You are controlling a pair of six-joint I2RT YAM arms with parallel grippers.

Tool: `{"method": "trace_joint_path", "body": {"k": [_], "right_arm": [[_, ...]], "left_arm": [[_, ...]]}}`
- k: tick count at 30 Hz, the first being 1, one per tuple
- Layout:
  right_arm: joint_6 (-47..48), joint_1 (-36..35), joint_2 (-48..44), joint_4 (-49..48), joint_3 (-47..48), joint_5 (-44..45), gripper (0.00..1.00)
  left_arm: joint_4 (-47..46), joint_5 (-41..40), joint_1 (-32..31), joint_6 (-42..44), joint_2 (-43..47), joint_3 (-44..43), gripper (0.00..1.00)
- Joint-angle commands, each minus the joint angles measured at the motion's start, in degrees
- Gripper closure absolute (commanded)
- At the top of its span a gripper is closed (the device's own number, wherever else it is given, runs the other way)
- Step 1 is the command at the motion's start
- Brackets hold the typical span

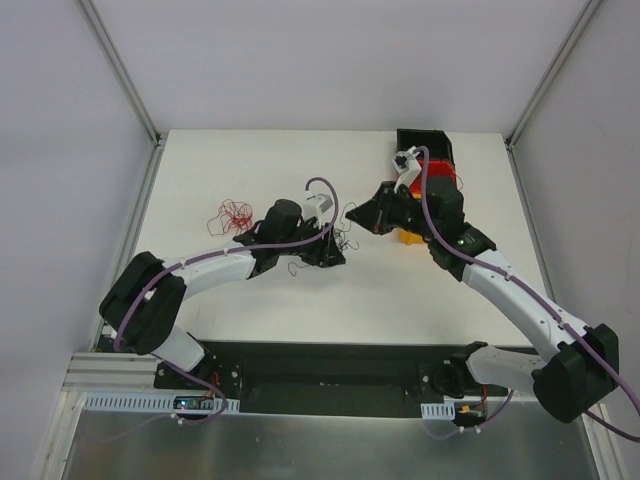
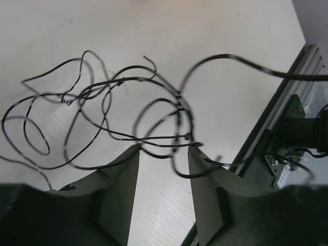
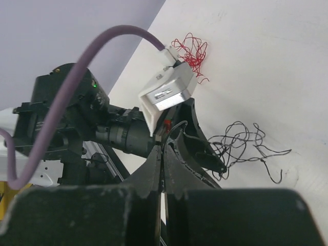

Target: Untangle the cables

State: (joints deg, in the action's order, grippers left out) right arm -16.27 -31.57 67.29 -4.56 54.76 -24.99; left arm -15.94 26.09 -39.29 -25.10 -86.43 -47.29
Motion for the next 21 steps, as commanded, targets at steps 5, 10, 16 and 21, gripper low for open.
{"method": "trace_joint_path", "body": {"k": [5,10,16,21], "right_arm": [[-1.83,0.20,-3.39,-4.67,0.08,-2.61,1.00],[-2.53,0.11,-2.51,-5.02,0.96,-2.87,1.00],[-2.98,0.19,-1.55,-6.08,0.43,-3.57,1.00],[-4.03,0.02,-1.28,-5.99,1.57,-3.92,1.00]], "left_arm": [[-2.86,-8.68,0.00,-0.57,1.79,0.26,0.48],[-4.71,-4.22,0.00,-1.18,2.76,0.09,0.32],[-17.43,5.11,-0.26,-1.35,4.16,4.39,0.27],[-19.48,6.61,-0.53,-2.06,5.22,4.40,0.29]]}}
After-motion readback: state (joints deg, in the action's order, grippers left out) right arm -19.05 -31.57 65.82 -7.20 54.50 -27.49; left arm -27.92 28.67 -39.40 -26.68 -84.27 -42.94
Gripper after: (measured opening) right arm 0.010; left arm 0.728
